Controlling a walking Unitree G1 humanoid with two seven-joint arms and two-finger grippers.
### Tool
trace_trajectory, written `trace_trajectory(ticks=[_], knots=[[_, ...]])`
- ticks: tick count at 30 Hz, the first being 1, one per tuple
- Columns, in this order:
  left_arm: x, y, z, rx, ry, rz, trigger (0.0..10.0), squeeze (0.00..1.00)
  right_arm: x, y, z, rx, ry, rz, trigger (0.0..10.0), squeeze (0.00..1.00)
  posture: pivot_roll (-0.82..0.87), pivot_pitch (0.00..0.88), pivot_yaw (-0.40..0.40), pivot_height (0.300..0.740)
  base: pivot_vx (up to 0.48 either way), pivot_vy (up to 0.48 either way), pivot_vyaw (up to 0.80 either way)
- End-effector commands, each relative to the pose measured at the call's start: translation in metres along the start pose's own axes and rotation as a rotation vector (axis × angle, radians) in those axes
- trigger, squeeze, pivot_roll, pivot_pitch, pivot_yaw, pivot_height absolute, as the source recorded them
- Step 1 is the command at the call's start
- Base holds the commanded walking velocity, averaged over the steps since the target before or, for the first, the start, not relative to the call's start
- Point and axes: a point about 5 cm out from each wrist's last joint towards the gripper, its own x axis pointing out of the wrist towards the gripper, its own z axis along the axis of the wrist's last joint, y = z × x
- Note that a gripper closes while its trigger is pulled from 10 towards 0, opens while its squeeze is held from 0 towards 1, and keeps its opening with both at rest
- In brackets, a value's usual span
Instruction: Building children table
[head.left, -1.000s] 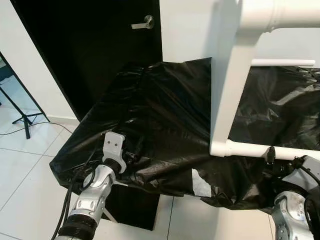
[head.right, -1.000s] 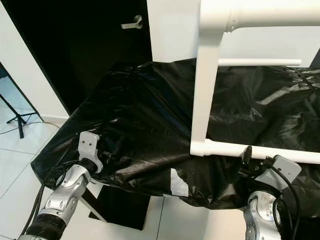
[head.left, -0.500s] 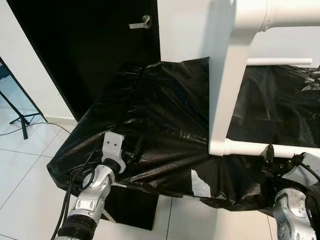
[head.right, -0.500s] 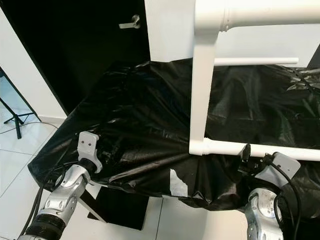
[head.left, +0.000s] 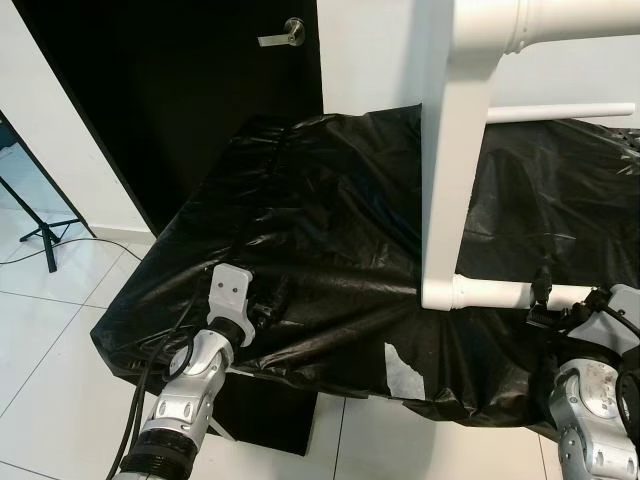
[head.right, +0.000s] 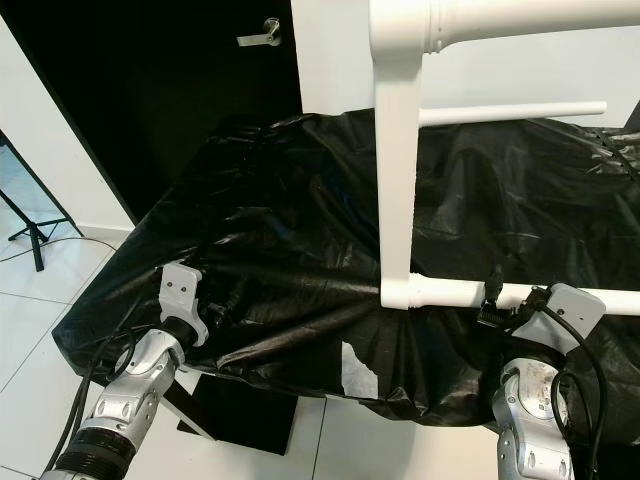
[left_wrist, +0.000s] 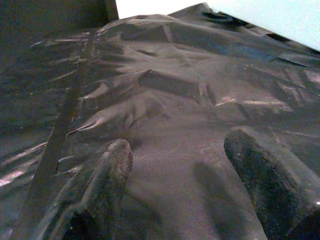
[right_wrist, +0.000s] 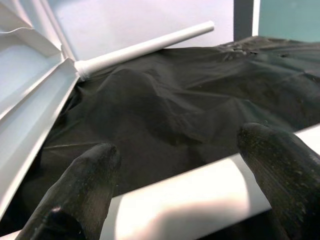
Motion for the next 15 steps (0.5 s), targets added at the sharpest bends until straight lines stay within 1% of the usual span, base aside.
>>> trace_trajectory(ticks=[1,2,5,7,8,11,12,13,14,15], knots=[[-0.003,0.001,0.0,0.003,-0.005,-0.043,10.0,0.0,0.002,0.002,0.006,-0.022,-0.03,0.015,10.0,0.0,-0.08,0.0,0.065,0.74,0.0,0.0,0.0],[-0.003,0.001,0.0,0.004,-0.006,-0.044,10.0,0.0,0.004,0.003,0.007,-0.024,-0.033,0.014,10.0,0.0,-0.08,0.0,0.065,0.74,0.0,0.0,0.0],[-0.003,0.001,0.0,0.004,-0.006,-0.044,10.0,0.0,0.005,0.003,0.007,-0.022,-0.031,0.013,10.0,0.0,-0.08,0.0,0.065,0.74,0.0,0.0,0.0],[-0.003,0.0,0.003,-0.004,-0.019,-0.063,10.0,0.0,0.011,0.006,0.006,-0.041,-0.021,0.027,10.0,0.0,-0.07,0.0,0.064,0.74,0.0,0.0,0.0],[-0.003,0.0,0.003,-0.004,-0.019,-0.063,10.0,0.0,0.011,0.006,0.006,-0.041,-0.021,0.027,10.0,0.0,-0.07,0.0,0.064,0.74,0.0,0.0,0.0],[-0.004,-0.004,0.009,-0.015,-0.043,-0.108,10.0,0.0,0.019,0.011,0.004,-0.057,-0.003,0.051,10.0,0.0,-0.07,0.0,0.064,0.74,0.0,0.0,0.0],[-0.005,-0.007,0.012,-0.031,-0.056,-0.135,10.0,0.0,0.022,0.014,0.003,-0.066,0.011,0.061,10.0,0.0,-0.06,0.0,0.062,0.74,0.0,0.0,0.0],[-0.005,-0.007,0.012,-0.031,-0.056,-0.135,10.0,0.0,0.022,0.014,0.003,-0.066,0.011,0.061,10.0,0.0,-0.06,0.0,0.062,0.74,0.0,0.0,0.0],[-0.006,-0.011,0.017,-0.047,-0.08,-0.17,10.0,0.0,0.026,0.018,0.001,-0.071,0.027,0.078,10.0,0.0,-0.06,0.0,0.059,0.74,0.0,0.0,0.0],[-0.006,-0.011,0.017,-0.047,-0.08,-0.17,10.0,0.0,0.026,0.018,0.001,-0.071,0.027,0.078,10.0,0.0,-0.06,0.0,0.059,0.74,0.0,0.0,0.0]])
